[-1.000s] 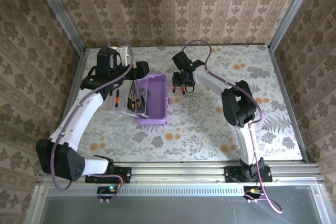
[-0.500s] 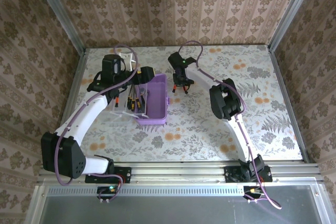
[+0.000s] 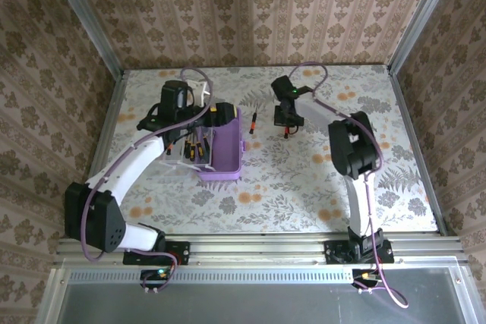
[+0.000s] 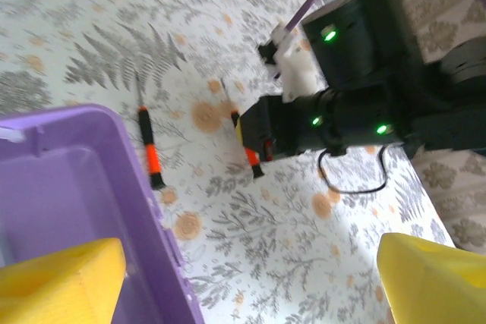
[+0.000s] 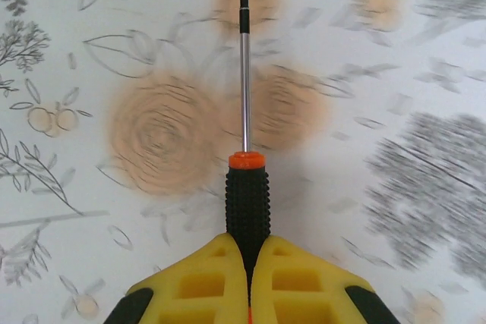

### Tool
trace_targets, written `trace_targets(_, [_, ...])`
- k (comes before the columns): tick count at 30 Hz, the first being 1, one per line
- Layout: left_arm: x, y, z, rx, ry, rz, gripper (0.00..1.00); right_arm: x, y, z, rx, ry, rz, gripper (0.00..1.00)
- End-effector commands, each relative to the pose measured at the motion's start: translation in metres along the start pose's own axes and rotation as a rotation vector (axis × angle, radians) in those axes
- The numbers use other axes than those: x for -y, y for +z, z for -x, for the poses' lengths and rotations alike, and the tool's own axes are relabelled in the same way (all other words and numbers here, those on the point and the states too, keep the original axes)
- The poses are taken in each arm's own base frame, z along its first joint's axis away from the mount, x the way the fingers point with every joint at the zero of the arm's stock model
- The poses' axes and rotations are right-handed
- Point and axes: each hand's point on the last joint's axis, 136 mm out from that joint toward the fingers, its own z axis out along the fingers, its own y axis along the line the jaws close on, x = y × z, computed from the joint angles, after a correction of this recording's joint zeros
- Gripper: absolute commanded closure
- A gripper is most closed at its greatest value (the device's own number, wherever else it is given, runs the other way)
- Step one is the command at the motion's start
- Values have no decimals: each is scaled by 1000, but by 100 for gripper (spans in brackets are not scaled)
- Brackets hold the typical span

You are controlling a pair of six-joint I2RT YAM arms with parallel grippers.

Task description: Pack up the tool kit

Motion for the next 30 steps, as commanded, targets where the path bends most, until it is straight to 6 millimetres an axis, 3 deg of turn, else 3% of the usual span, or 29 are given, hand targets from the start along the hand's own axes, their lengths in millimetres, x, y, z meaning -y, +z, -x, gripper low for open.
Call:
trace_targets(1, [18,11,-7,-65,21,-86,15,-27,-61,29,166,106,202,98])
trace_targets(7, [54,40,-45,-221,25,-230,22,-49,-112,21,214,208,426,98])
trace_targets(15, [58,52,-58,-261,-6,-262,28,-84,-161,-3,230,258,643,98])
trace_targets(26, [52,63,-65,-300,-42,-259,43,-109,-189,-15,220,265,769,98])
trace_targets(30, [51,64,-65,-301,-46,-256,57,-118,-193,-23,195,250,798,98])
